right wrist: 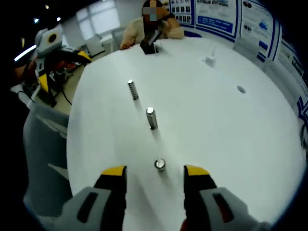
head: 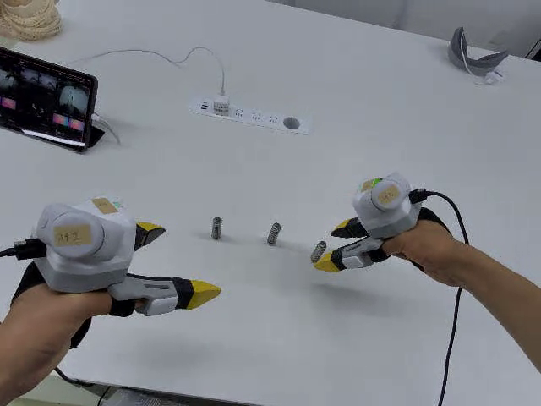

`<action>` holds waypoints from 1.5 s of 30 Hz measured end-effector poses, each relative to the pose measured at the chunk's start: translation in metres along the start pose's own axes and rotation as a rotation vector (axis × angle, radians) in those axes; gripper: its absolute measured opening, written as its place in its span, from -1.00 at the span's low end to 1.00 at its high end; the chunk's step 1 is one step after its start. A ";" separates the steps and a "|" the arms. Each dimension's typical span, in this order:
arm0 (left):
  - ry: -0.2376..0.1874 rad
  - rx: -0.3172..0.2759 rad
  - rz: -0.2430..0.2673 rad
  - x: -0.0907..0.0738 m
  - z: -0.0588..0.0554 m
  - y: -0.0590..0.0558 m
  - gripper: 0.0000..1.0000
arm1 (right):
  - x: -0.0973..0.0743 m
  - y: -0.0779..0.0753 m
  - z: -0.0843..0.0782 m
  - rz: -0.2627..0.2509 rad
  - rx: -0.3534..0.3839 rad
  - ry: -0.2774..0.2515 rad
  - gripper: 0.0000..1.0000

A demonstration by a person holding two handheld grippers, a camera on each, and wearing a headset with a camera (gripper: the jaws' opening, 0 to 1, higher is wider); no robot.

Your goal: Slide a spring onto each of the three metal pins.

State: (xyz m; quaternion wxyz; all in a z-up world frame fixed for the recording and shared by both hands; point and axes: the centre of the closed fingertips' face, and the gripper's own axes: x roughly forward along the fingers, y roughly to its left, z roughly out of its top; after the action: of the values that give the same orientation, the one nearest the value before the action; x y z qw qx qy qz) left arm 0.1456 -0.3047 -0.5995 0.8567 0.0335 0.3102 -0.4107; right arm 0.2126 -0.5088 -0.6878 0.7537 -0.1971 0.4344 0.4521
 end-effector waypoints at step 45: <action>-0.025 -0.012 0.022 -0.001 0.005 0.013 0.66 | -0.041 0.031 0.007 -0.157 0.297 -0.338 0.38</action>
State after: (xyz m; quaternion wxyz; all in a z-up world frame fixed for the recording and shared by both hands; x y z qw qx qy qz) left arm 0.1572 -0.2977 -0.5974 0.8652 0.0265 0.3015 -0.3997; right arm 0.1804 -0.5088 -0.6472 0.8693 -0.0387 0.3471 0.3497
